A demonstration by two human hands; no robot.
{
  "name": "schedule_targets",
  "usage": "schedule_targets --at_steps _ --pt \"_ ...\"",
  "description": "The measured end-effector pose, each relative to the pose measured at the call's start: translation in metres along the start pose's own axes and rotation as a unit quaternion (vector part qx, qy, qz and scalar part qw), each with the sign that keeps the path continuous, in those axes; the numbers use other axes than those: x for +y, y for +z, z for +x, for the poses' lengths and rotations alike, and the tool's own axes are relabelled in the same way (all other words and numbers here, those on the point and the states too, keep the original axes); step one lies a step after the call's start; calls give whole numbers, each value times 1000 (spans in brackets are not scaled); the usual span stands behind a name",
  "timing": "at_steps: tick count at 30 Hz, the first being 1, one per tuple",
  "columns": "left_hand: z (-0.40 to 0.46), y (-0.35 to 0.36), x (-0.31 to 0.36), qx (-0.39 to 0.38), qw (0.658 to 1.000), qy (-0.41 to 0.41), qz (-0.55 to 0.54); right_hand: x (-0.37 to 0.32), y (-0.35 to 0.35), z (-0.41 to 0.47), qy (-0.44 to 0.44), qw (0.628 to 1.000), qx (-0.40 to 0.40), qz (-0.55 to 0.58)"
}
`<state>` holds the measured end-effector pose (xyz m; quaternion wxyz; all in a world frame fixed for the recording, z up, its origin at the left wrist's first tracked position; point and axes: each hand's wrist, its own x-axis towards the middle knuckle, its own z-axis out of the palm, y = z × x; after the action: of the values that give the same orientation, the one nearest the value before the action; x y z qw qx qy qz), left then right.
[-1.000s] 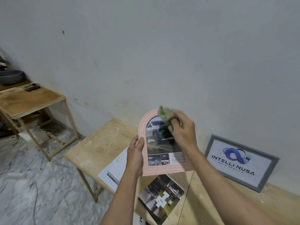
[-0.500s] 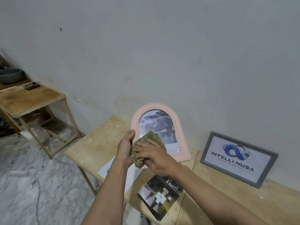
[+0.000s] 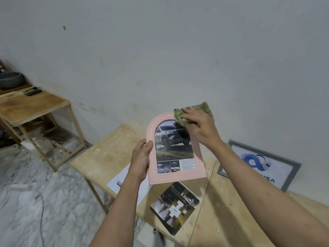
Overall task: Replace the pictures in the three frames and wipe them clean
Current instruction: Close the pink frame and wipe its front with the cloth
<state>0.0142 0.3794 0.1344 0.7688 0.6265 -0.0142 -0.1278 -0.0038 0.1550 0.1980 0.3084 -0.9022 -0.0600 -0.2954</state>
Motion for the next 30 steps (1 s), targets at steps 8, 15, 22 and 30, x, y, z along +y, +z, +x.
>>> schedule_targets --at_steps 8,15,22,30 --pt "-6 -30 -18 106 992 -1 -70 15 44 -111 68 977 -200 19" --pt "-5 -10 -24 125 990 3 -65 -33 84 -154 119 992 -33 24" --pt "-9 -3 -19 82 995 30 -41 -77 66 -121 238 899 -67 361" --pt "-8 20 -7 51 996 22 -75 -41 49 -11 -2 995 2 100"
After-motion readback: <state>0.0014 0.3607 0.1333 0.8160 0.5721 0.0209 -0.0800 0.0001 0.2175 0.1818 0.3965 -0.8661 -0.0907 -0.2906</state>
